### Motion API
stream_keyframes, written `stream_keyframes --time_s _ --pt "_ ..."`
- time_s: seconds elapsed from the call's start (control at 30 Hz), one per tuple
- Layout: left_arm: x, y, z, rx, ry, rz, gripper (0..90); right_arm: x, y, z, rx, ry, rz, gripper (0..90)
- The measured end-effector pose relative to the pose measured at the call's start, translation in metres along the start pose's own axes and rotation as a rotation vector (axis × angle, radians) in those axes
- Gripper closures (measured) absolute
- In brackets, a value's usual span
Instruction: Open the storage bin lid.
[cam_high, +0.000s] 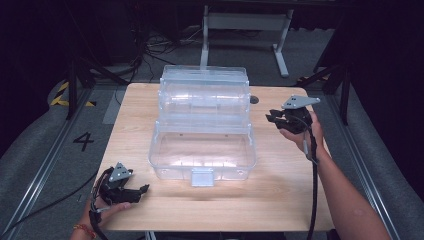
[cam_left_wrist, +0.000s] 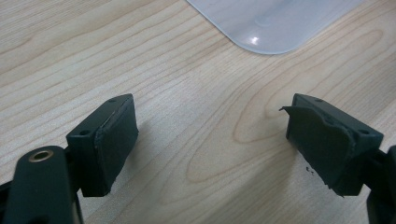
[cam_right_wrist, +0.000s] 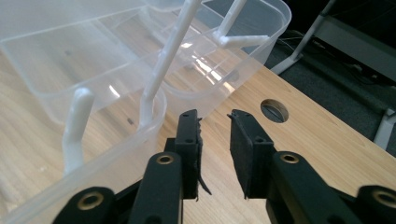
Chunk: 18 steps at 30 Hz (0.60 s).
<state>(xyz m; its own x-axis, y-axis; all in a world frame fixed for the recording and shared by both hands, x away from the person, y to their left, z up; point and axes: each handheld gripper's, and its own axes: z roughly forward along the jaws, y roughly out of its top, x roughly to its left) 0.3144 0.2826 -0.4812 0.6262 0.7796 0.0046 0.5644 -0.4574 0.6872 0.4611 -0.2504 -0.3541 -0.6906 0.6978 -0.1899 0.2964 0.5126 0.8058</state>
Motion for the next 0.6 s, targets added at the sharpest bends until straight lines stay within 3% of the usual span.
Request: stream_keyframes --time_s 0.27,0.6 --pt "0.000 0.000 0.000 0.001 -0.002 -0.002 17.0 0.002 -0.011 -0.008 -0.011 0.015 0.008 65.6" --pt "-0.001 0.000 0.000 0.002 -0.003 -0.011 17.0 0.012 -0.030 -0.015 0.030 0.008 -0.001 44.7"
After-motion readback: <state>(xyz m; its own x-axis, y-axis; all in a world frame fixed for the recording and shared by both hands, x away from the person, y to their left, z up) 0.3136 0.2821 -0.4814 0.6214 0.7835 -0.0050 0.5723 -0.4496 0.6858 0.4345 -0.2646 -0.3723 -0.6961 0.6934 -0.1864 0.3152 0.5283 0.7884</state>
